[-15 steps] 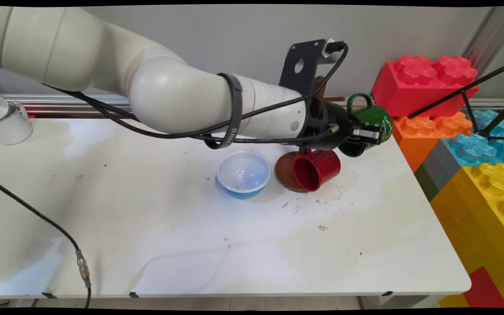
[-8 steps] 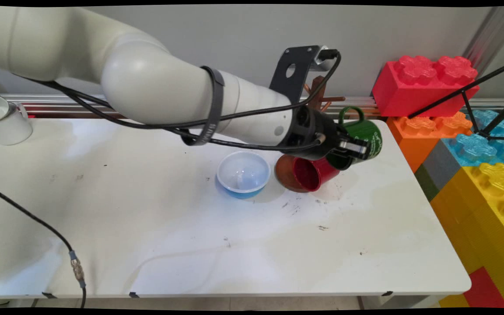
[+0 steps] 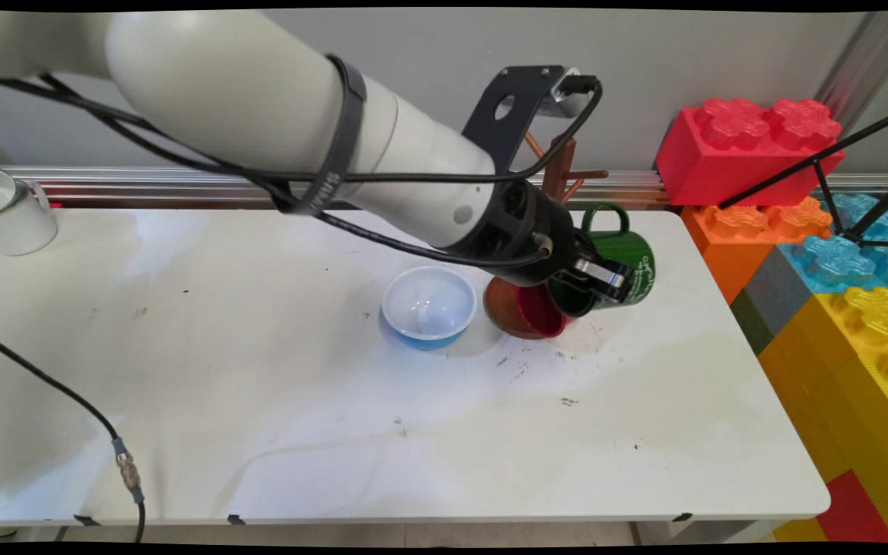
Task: Place the picked object on the table
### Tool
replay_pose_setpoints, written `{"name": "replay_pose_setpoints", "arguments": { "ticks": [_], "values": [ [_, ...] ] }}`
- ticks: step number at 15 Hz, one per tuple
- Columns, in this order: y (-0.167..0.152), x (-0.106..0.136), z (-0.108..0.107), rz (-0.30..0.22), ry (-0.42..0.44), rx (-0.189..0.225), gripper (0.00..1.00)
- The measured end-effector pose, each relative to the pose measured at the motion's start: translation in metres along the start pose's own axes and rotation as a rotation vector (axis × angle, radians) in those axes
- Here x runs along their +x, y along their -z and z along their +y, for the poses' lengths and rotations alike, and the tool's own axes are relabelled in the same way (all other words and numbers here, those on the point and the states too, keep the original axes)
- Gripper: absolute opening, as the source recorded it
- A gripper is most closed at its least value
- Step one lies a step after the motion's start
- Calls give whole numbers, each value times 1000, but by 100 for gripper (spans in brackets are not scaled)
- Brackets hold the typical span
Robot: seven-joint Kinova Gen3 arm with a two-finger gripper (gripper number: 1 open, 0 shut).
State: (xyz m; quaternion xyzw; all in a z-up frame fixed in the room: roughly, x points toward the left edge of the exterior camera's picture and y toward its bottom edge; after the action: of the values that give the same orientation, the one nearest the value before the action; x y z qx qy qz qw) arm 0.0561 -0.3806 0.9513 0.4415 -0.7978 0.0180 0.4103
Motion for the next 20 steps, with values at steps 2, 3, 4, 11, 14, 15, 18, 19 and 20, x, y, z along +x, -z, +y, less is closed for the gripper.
{"name": "replay_pose_setpoints", "arguments": {
  "ticks": [2, 3, 4, 11, 14, 15, 18, 19, 20],
  "values": [
    [11, 4, 2, -49, -19, 19, 0],
    [17, 5, 2, -77, -29, 30, 0],
    [20, 5, 2, -96, -33, 35, 0],
    [42, -5, -2, -278, -111, 92, 0],
    [41, -11, -5, -335, -153, 111, 0],
    [39, -13, -5, -358, -173, 119, 0],
    [31, -17, -8, -409, -218, 148, 0],
    [28, -18, -9, -426, -232, 162, 0],
    [23, -19, -10, -447, -248, 179, 0]
  ]
}}
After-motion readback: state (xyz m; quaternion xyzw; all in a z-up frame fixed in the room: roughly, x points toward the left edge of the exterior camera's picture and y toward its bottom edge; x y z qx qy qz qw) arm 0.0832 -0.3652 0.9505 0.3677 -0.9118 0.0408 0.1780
